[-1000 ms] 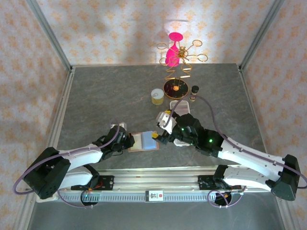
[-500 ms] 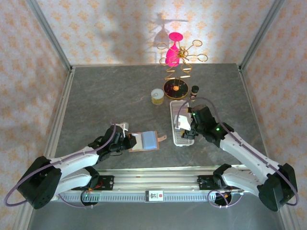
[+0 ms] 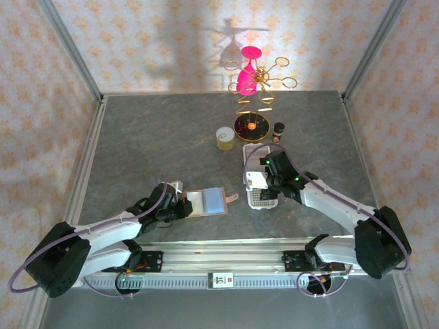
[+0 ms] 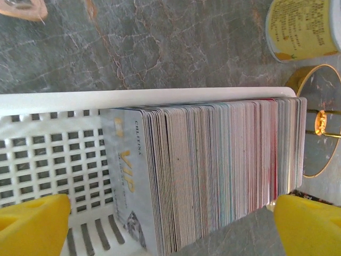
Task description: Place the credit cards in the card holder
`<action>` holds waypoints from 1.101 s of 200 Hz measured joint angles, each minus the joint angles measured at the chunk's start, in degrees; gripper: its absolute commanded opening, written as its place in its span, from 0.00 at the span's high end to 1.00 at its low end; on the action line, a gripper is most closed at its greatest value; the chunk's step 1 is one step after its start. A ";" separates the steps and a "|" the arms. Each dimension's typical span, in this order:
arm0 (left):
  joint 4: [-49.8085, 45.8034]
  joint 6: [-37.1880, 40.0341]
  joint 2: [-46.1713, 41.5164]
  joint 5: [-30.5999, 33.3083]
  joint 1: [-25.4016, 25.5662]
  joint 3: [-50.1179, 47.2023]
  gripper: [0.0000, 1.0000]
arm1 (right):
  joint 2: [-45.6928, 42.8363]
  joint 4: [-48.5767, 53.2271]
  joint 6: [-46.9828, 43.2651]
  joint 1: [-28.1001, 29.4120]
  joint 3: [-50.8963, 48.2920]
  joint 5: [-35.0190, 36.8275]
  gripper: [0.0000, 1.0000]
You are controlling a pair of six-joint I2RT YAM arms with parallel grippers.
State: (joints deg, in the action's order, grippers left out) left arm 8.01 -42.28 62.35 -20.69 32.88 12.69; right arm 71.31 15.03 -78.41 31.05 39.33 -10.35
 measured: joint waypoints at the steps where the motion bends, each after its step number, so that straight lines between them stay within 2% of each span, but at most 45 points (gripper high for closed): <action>1: 0.00 0.00 0.02 0.07 0.00 0.00 0.99 | 0.07 -0.07 -0.04 0.00 0.00 0.02 0.03; 42: 0.63 0.00 1.40 0.31 0.00 0.00 0.99 | 3.58 -4.52 -2.71 -0.35 0.00 -0.15 0.03; 79: 1.92 0.00 2.58 0.13 0.00 0.17 1.00 | 5.95 -7.08 -3.96 -0.35 0.00 -0.17 0.10; 100: 2.10 0.00 2.73 0.11 0.00 0.35 1.00 | 6.73 -7.19 -4.63 -0.35 0.00 -0.22 0.21; 116: 2.12 0.00 2.82 0.13 0.00 0.35 1.00 | 6.84 -7.15 -4.68 -0.35 0.00 -0.17 0.33; 128: 2.21 0.00 2.95 0.13 0.00 0.35 1.00 | 6.86 -7.02 -5.11 -0.35 0.00 -0.15 0.36; 163: 2.60 0.02 3.34 0.11 0.00 0.37 1.00 | 6.86 -5.84 -5.31 -0.35 0.02 -0.24 0.56; 220: 2.99 0.20 3.58 0.11 0.00 0.37 1.00 | 6.60 -4.46 -5.70 -0.35 0.15 -0.59 0.72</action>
State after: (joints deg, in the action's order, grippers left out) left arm 11.00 -42.09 65.93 -20.58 32.88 13.06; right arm 77.91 10.57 -84.12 30.70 39.48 -10.94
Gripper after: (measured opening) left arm 0.049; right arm 0.322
